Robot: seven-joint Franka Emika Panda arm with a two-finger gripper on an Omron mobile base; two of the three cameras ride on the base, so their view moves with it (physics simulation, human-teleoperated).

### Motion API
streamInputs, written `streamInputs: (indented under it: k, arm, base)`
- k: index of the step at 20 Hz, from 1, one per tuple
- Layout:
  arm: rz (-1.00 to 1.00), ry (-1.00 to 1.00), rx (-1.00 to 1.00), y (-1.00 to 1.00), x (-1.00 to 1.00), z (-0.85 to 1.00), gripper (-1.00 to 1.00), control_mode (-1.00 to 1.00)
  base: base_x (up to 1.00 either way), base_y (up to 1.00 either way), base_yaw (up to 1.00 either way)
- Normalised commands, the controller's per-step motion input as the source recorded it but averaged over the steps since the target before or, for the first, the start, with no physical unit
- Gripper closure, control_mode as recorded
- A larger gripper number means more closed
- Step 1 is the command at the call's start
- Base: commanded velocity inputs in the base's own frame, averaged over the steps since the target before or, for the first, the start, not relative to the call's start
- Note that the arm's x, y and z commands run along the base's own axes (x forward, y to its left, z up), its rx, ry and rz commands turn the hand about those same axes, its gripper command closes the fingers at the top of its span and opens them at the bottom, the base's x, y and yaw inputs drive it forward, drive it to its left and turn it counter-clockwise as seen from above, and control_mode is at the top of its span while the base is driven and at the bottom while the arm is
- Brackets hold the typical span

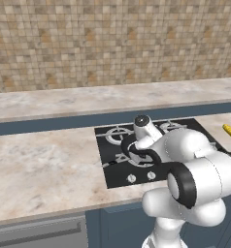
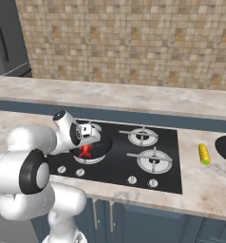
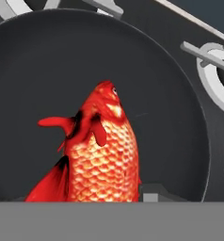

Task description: Place both pans onto different burners. Then place the corn and the fish on different pans.

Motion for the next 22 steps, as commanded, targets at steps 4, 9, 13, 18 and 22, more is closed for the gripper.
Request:
streamInputs:
  k: [4,9,13,18,22]
  arm:
    - [0.00,0.00,0.00,0.00,0.30,0.00,1.00,-1.00]
    - [0.00,0.00,0.00,0.00,0.33,-0.05,1.00,-1.00]
    - [0.00,0.00,0.00,0.00,0.19,-0.30,1.00,-1.00]
    - [0.00,0.00,0.00,0.00,0.13,-0.32,1.00,-1.00]
    - [0.00,0.00,0.00,0.00,0.08,-0.06,1.00,-1.00]
  base:
    - [0.00,0.00,0.00]
    - [0.00,0.00,0.00]
    - [0.00,0.00,0.00]
    - [0.00,0.00,0.00]
    - [0.00,0.00,0.00]
